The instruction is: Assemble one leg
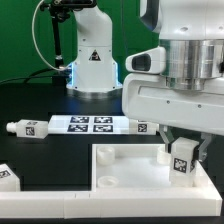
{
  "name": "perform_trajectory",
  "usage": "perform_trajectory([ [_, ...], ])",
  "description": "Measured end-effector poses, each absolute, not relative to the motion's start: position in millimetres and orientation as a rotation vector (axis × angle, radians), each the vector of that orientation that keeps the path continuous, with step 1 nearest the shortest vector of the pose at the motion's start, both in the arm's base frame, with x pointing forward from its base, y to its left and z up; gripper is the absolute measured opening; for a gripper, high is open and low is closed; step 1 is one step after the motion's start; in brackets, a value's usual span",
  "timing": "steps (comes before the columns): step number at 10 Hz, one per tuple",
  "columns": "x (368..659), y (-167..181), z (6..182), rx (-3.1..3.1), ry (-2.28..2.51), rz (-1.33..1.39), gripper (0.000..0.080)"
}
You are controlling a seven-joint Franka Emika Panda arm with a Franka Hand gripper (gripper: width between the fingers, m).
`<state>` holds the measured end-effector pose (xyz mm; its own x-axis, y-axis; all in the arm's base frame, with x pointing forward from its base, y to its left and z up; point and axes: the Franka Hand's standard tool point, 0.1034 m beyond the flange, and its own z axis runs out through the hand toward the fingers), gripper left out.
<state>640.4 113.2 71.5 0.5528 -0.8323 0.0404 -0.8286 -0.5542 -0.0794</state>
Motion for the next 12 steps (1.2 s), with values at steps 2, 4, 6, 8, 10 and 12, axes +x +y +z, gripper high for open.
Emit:
perform_trajectory([
  [2, 639.7, 112.3, 70.9, -2.334, 1.906, -0.049, 0.0287],
  [4, 640.2, 111.2, 71.2, -2.111, 2.116, 0.001, 0.0287],
  [6, 639.7, 114.0, 70.6, -2.008, 2.214, 0.013, 0.0287],
  [8, 640.1, 114.3, 70.3, -1.968, 2.246, 0.012, 0.0287],
  [10, 640.0, 114.5, 70.4, -1.981, 2.234, 0.011, 0.0287],
  [12, 638.8, 119.2, 70.3, -2.205, 2.033, -0.013, 0.0396],
])
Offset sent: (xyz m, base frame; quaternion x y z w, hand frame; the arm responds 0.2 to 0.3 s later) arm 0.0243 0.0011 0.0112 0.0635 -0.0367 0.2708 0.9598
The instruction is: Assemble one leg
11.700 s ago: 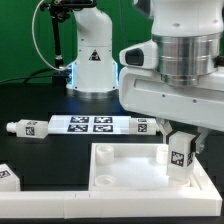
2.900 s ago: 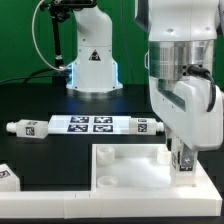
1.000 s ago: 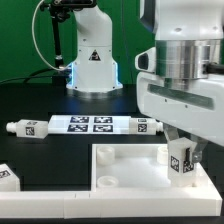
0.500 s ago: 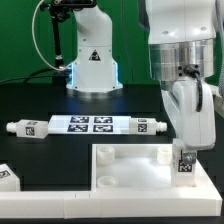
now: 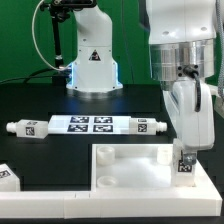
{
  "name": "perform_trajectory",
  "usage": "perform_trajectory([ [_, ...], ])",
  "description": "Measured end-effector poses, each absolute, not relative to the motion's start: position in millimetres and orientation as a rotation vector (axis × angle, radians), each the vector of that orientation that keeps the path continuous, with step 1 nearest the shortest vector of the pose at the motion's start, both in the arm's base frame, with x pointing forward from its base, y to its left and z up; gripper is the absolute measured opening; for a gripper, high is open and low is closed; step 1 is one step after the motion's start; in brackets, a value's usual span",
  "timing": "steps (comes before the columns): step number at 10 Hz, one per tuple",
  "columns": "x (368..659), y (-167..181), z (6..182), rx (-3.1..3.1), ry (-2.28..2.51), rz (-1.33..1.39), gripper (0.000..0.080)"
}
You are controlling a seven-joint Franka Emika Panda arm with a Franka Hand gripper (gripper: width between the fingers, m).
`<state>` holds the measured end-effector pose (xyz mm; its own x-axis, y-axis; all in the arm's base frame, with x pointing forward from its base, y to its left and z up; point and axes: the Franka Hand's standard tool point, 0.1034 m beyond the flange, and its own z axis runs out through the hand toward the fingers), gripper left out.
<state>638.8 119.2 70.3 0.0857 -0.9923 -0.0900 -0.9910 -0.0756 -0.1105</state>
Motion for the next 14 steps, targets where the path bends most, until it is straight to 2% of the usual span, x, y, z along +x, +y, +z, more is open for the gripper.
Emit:
perform_trajectory([
  [1, 637.7, 123.0, 69.7, -2.409, 1.783, -0.034, 0.0534],
  [2, 634.9, 124.0, 67.2, -2.530, 1.612, -0.043, 0.0613],
  [5, 635.3, 122.3, 67.0, -2.644, 1.429, -0.061, 0.0648],
  [8, 641.5, 115.6, 71.4, -2.984, 0.705, -0.118, 0.0649],
  [10, 643.7, 117.3, 71.3, -2.985, 0.670, -0.159, 0.0649],
  [11, 643.8, 117.1, 71.3, -2.977, 0.699, -0.158, 0.0505],
  [12, 643.9, 117.1, 71.3, -2.965, 0.740, -0.156, 0.0505],
  [13, 643.5, 115.6, 71.0, -2.929, 0.865, -0.149, 0.0368],
  [14, 642.1, 112.9, 69.9, -2.898, 0.968, -0.137, 0.0292],
])
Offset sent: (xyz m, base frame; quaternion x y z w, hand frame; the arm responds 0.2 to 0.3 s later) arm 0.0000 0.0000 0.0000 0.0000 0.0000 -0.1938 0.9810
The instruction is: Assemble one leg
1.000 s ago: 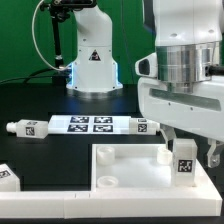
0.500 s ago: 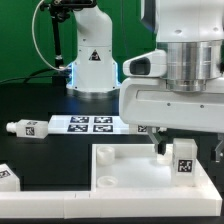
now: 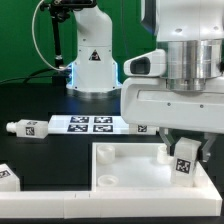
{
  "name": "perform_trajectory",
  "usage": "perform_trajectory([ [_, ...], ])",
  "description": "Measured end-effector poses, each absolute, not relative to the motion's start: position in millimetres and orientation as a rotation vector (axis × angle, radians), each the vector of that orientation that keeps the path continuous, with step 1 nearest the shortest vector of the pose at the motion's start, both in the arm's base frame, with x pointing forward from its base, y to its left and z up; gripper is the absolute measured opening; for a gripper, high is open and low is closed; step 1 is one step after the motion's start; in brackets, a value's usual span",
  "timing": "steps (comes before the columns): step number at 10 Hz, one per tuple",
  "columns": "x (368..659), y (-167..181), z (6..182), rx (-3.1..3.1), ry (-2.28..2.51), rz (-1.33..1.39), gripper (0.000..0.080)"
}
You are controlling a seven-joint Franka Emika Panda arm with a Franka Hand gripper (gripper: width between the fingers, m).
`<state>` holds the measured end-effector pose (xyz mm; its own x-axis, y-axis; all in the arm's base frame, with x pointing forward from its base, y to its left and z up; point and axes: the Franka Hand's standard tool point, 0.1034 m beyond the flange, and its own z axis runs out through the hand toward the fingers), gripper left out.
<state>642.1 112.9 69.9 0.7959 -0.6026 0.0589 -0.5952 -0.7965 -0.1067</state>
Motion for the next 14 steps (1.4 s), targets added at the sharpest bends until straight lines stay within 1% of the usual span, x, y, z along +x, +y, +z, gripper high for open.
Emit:
perform_trajectory([
  [3, 640.8, 111.8, 69.0, -2.667, 1.470, -0.086, 0.0291],
  [5, 641.1, 110.9, 68.6, -2.357, 1.872, -0.030, 0.0291],
  [8, 641.7, 114.2, 67.6, -1.889, 2.286, 0.056, 0.0290],
  [11, 641.2, 114.9, 67.2, -1.694, 2.440, 0.076, 0.0290],
  [14, 641.1, 114.4, 67.0, -1.668, 2.461, 0.075, 0.0291],
])
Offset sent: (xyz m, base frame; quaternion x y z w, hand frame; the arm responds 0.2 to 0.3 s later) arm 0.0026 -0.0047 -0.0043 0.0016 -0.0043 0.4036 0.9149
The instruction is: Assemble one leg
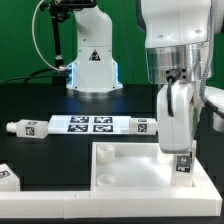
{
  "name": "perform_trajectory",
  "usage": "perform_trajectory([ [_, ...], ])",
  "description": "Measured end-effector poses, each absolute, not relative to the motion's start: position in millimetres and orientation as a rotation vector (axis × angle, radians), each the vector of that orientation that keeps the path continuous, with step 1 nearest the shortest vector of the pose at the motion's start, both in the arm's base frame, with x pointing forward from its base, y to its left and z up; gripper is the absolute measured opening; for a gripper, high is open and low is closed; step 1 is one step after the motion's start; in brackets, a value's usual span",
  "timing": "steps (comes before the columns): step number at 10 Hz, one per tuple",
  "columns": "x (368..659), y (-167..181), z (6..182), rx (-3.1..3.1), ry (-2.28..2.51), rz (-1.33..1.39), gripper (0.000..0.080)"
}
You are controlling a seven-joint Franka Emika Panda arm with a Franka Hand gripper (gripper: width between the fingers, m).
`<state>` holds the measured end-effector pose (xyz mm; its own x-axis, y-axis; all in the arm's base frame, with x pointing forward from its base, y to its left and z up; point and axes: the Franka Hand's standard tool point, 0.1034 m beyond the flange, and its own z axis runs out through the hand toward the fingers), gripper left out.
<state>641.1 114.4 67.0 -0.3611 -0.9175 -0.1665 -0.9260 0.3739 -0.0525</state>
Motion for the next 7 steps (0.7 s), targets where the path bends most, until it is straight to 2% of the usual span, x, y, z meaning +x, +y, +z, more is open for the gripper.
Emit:
perform_trajectory([
  [1, 641.1, 114.4, 67.0, -1.673, 2.457, 0.074, 0.0500],
  [2, 641.4, 114.5, 67.7, -1.675, 2.454, 0.074, 0.0600],
  [3, 644.9, 115.1, 77.5, -1.724, 2.401, 0.062, 0.0600],
  [4, 649.1, 116.3, 97.1, -1.754, 2.349, 0.053, 0.0641],
  [5, 653.3, 115.9, 109.4, -1.783, 2.307, 0.036, 0.0647],
  [7, 652.9, 115.8, 106.8, -1.785, 2.308, 0.035, 0.0647],
])
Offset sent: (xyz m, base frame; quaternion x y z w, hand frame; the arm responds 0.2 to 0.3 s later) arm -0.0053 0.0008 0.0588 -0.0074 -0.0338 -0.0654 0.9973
